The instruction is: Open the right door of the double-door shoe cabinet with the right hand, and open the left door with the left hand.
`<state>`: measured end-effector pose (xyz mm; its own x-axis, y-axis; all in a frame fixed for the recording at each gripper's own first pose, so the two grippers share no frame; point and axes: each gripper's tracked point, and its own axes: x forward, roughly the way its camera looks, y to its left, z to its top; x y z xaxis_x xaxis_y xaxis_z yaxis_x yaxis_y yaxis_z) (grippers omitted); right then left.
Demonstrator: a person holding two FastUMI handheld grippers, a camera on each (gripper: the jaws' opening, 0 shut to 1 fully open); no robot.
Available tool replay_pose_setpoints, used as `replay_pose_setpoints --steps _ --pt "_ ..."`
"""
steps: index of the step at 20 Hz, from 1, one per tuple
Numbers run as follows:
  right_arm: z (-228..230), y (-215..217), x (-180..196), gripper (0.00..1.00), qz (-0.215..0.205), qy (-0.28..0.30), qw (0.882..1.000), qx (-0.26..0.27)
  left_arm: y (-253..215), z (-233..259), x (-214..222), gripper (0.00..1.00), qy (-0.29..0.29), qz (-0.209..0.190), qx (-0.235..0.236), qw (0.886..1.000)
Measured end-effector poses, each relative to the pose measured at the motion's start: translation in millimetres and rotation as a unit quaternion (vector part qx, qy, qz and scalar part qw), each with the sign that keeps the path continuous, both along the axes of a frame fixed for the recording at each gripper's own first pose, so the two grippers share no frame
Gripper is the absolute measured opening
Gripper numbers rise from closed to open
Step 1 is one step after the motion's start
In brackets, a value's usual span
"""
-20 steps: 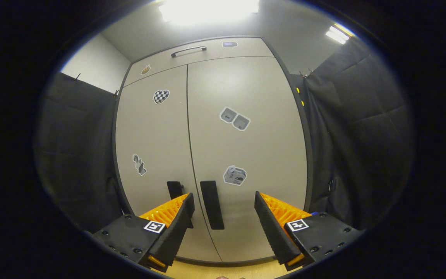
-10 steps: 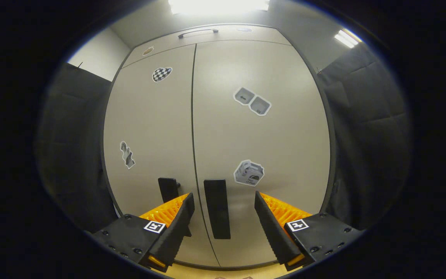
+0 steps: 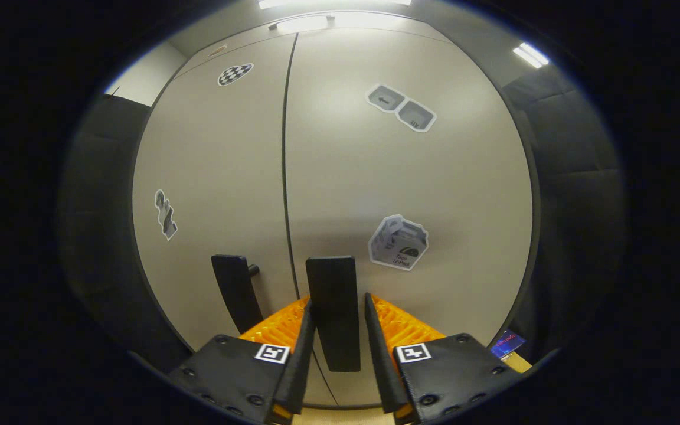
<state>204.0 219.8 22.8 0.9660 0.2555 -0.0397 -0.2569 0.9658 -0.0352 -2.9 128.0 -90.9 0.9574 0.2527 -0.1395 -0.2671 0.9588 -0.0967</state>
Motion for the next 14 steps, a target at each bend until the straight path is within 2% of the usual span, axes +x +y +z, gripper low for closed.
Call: replay_pose_setpoints --steps 1,2,3,4,5,6,7,10,14 --pt "0.7 0.5 1.6 0.38 -0.001 -0.002 1.0 -0.001 -1.2 -0.7 -1.2 0.95 -0.001 0.0 0.002 1.0" --pt "0.2 0.1 0.8 0.35 0.001 -0.003 1.0 -0.006 -1.5 1.5 -1.9 0.95 -0.001 0.001 0.004 1.0" --pt "0.0 -0.7 0.5 0.38 0.002 -0.004 1.0 -0.008 -3.1 1.4 -3.9 0.95 -0.001 0.001 0.005 1.0" --pt "-0.1 -0.1 -0.1 0.3 0.006 -0.006 1.0 -0.006 -4.0 1.0 -4.7 0.95 -0.001 0.001 0.004 1.0" --pt "0.6 -0.8 1.4 0.33 0.009 -0.006 1.0 -0.007 -4.6 -0.2 -5.0 0.95 0.0 0.0 0.003 1.0" --pt "0.2 -1.6 -1.1 0.3 0.015 -0.006 1.0 -0.001 -5.5 -0.9 -5.3 0.95 0.001 -0.002 0.001 1.0" --pt "-1.1 0.4 1.6 0.21 0.024 -0.004 1.0 0.001 -6.7 -2.3 -6.3 0.95 0.004 -0.003 0.001 1.0" --pt "0.2 -0.7 -3.5 0.05 0.053 -0.009 0.999 0.007 -9.7 -1.9 -7.5 0.95 0.01 -0.01 0.002 1.0" --pt "-0.9 -6.8 -19.3 0.06 0.066 -0.014 0.998 0.0 -14.7 -0.9 -8.1 0.95 0.015 -0.018 0.004 1.0"
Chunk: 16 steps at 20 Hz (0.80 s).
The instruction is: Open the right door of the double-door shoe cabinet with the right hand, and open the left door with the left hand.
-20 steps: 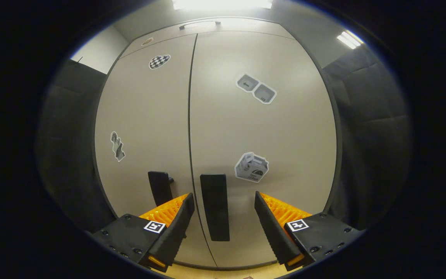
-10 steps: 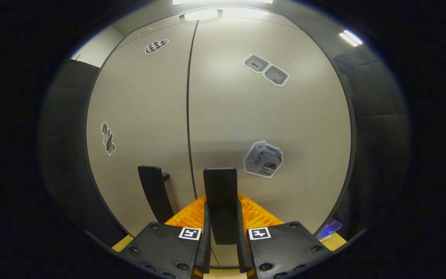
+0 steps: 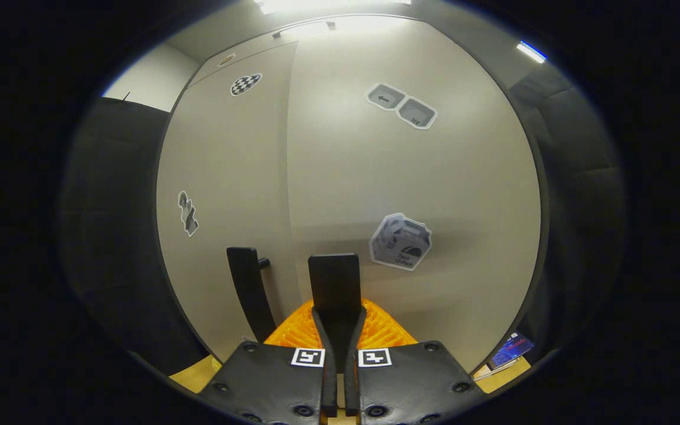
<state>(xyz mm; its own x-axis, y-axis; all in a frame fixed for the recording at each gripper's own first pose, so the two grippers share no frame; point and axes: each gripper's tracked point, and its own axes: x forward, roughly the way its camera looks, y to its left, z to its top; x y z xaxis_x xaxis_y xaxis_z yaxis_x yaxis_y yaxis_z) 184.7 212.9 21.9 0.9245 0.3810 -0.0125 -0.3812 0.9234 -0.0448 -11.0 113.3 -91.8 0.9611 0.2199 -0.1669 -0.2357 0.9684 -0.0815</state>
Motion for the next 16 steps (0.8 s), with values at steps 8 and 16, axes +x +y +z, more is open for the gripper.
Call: replay_pose_setpoints --steps 8,16 --pt "-1.7 -28.0 -44.8 0.07 0.016 0.007 1.0 0.014 -9.0 -2.9 -1.4 0.95 0.005 -0.022 0.0 1.0" --pt "-2.0 -62.6 -79.2 0.07 0.013 0.003 1.0 0.026 -33.2 -0.9 -5.1 0.95 0.0 -0.057 -0.02 0.998"
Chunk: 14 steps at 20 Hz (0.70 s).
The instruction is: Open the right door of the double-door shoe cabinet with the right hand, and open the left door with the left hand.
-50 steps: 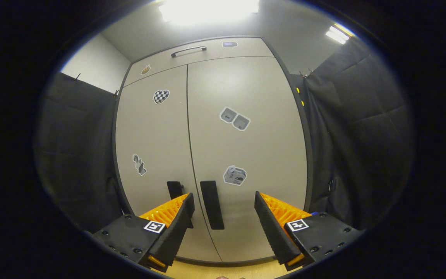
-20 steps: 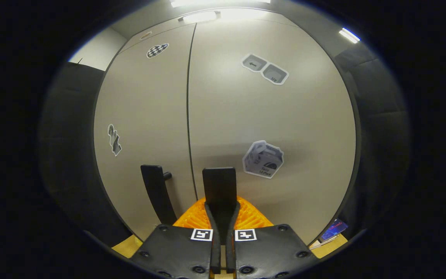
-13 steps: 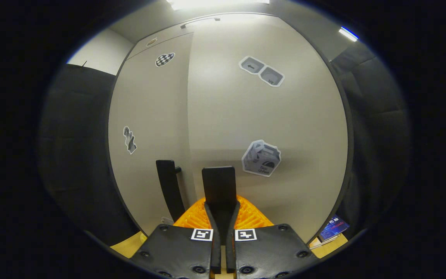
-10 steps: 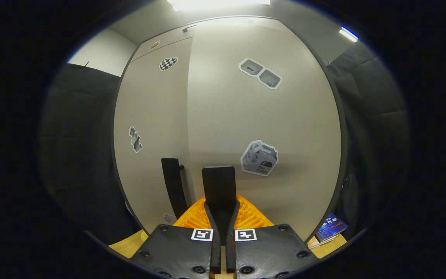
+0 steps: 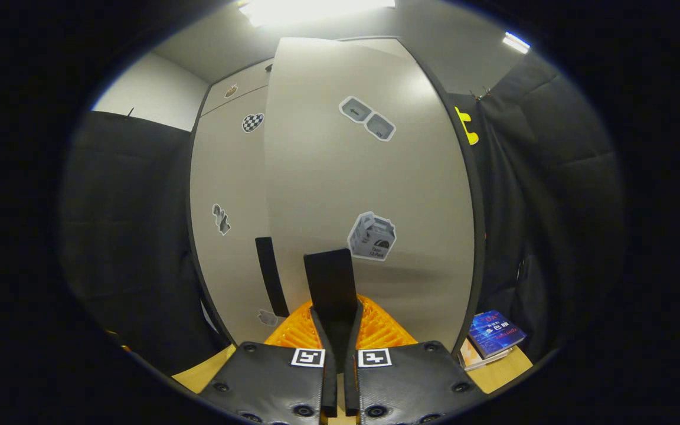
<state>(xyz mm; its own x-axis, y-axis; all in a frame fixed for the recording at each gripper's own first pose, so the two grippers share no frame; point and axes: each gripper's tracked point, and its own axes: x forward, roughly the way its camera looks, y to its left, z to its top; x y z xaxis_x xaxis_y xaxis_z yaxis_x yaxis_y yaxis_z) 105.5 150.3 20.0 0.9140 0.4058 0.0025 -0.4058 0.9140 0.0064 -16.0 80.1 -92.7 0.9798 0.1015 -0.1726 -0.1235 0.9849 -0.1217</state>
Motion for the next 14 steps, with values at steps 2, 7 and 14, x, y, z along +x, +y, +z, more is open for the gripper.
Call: replay_pose_setpoints --steps 2,7,14 --pt "-0.5 -13.2 -8.9 0.06 -0.004 0.001 1.0 0.001 -5.6 1.3 -0.5 0.95 -0.001 -0.015 -0.001 1.0" --pt "2.3 -58.4 -31.3 0.06 -0.028 0.0 0.999 0.017 -24.5 3.0 5.2 0.95 -0.006 -0.054 -0.003 0.998" --pt "7.1 -118.3 -43.3 0.04 -0.076 0.0 0.997 0.019 -39.9 -0.1 7.1 0.95 -0.003 -0.087 -0.008 0.996"
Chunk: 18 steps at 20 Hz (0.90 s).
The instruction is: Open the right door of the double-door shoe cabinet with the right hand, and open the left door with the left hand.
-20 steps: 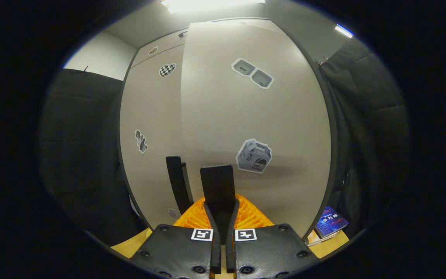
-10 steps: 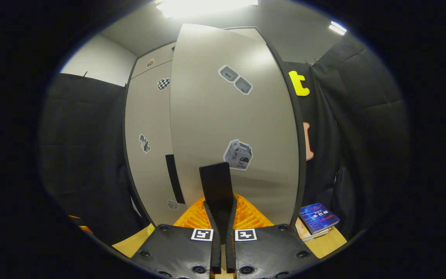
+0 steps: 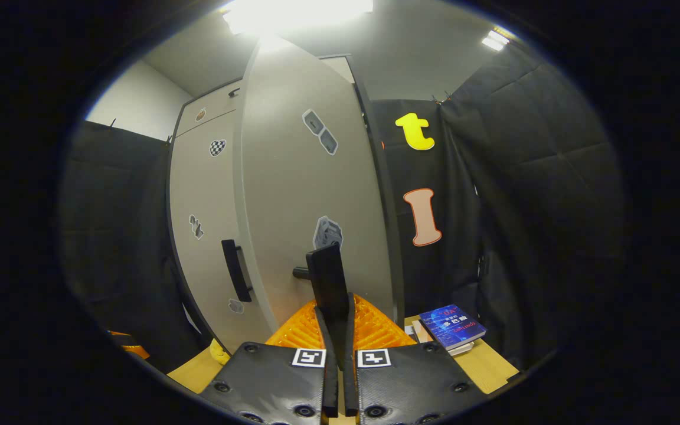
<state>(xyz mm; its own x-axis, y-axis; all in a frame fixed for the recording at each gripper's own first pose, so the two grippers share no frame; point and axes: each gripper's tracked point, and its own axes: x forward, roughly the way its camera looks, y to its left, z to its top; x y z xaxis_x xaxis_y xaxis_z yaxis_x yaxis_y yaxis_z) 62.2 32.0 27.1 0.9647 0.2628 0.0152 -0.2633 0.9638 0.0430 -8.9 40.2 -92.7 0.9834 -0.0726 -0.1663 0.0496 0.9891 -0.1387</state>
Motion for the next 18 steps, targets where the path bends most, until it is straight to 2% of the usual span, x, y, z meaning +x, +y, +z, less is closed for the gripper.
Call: replay_pose_setpoints --steps 3,8,11,13,18 --pt "3.4 -20.7 -0.2 0.05 -0.011 -0.002 1.0 -0.002 -0.1 -1.0 0.2 0.95 0.0 -0.004 0.003 1.0" --pt "8.9 -67.5 5.2 0.05 -0.017 -0.014 0.999 -0.041 -2.1 0.1 2.0 0.95 -0.001 -0.01 0.005 1.0" --pt "16.8 -104.6 13.0 0.04 -0.038 -0.008 0.999 0.012 -8.8 -1.4 3.7 0.95 0.002 -0.024 -0.003 1.0" --pt "14.4 -93.8 2.6 0.04 0.008 0.013 0.998 0.062 -17.0 2.0 3.8 0.95 -0.001 -0.041 -0.004 0.999" --pt "10.9 -102.0 3.6 0.05 -0.005 0.0 0.999 0.048 -28.7 3.5 6.5 0.95 -0.008 -0.061 -0.008 0.998"
